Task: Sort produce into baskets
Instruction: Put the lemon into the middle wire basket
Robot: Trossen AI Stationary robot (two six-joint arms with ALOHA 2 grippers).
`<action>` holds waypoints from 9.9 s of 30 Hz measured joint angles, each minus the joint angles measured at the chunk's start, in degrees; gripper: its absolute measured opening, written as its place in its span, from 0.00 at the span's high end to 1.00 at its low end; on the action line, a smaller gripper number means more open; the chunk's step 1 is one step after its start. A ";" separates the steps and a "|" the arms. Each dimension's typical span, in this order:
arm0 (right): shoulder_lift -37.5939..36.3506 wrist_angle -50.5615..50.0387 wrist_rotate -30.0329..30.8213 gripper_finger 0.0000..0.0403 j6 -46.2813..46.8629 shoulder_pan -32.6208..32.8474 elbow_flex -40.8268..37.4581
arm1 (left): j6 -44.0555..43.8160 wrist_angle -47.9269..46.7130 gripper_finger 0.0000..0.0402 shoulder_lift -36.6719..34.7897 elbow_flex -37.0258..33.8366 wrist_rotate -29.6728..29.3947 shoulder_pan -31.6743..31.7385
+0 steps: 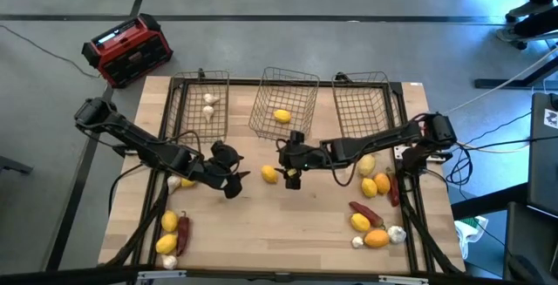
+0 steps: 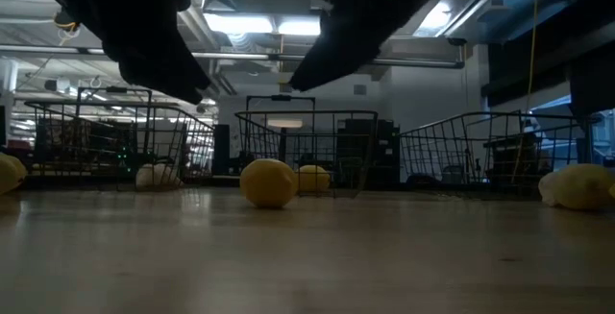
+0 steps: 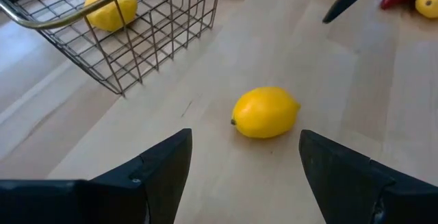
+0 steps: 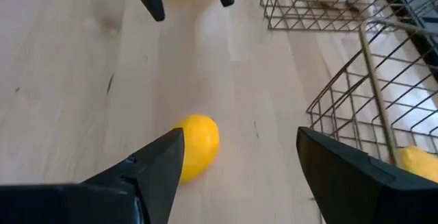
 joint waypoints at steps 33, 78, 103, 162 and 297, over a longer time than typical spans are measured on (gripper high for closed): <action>9.41 5.11 -4.69 0.30 9.81 0.00 0.04 | 0.09 -0.89 0.34 0.04 0.00 0.02 0.00; 11.25 6.07 -8.54 0.52 7.44 -1.91 0.02 | 4.59 4.59 0.34 0.07 0.00 -2.03 1.76; -12.68 2.40 -7.99 0.51 -6.74 -15.65 0.20 | 6.31 11.39 0.34 0.07 0.00 -2.10 4.50; 16.12 -9.64 -18.77 0.44 -4.46 -38.58 10.68 | 0.07 11.17 0.34 0.07 0.00 -5.01 7.02; -4.79 6.74 -17.09 0.24 -8.98 0.76 -4.55 | -46.72 -56.42 0.34 0.07 11.62 27.04 -8.20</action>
